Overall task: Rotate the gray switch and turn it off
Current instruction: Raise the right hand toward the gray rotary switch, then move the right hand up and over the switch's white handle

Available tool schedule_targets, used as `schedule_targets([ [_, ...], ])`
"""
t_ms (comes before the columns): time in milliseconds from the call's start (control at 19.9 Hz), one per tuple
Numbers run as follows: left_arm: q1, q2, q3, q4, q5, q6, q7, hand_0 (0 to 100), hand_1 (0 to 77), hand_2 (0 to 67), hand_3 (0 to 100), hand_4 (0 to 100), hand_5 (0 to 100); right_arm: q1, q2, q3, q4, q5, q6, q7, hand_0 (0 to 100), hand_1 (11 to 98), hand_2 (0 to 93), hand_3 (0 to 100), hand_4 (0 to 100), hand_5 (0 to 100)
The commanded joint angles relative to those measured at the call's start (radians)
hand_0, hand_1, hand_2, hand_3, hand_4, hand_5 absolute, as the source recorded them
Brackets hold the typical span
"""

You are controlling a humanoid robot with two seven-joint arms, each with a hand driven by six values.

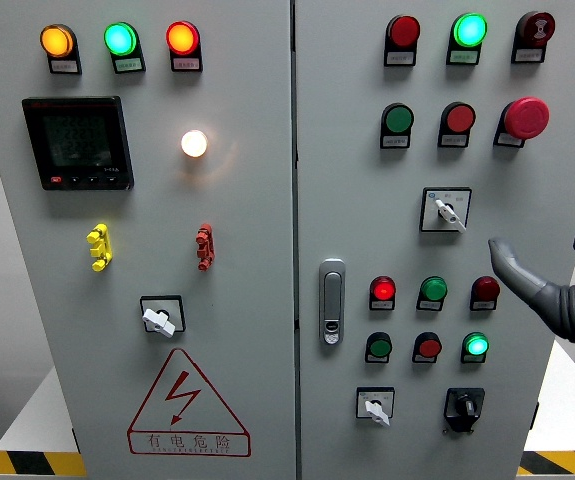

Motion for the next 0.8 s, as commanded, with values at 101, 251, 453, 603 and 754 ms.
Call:
schedule_targets([
  [101, 0.000, 0.000, 0.000, 0.000, 0.000, 0.000, 0.000, 89, 0.0, 13.3, 19, 8, 11, 0.000, 0.0000, 0.000, 0.000, 0.001, 0.000, 0.000, 0, 46.6, 19.5, 89, 100, 97],
  [251, 0.000, 0.000, 0.000, 0.000, 0.000, 0.000, 0.000, 89, 0.0, 13.3, 19, 8, 11, 0.000, 0.0000, 0.000, 0.000, 0.003, 0.000, -0.002, 0, 46.6, 19.5, 89, 100, 97],
  [453, 0.000, 0.000, 0.000, 0.000, 0.000, 0.000, 0.000, 89, 0.0, 13.3, 19, 8, 11, 0.008, -0.0015, -0.005, -0.011, 0.005, 0.002, 0.006, 0, 46.4, 20.3, 90, 100, 98],
  [603, 0.000, 0.000, 0.000, 0.000, 0.000, 0.000, 0.000, 89, 0.0, 13.2, 19, 8, 11, 0.041, 0.0015, -0.020, -0.028, 0.032, 0.005, 0.008, 0, 45.2, 24.1, 90, 100, 98],
  [754, 0.000, 0.000, 0.000, 0.000, 0.000, 0.000, 0.000, 89, 0.0, 13.3, 19, 8, 11, 0.063, 0.0031, -0.022, -0.044, 0.037, 0.008, -0.001, 0, 44.1, 32.9, 90, 100, 97],
])
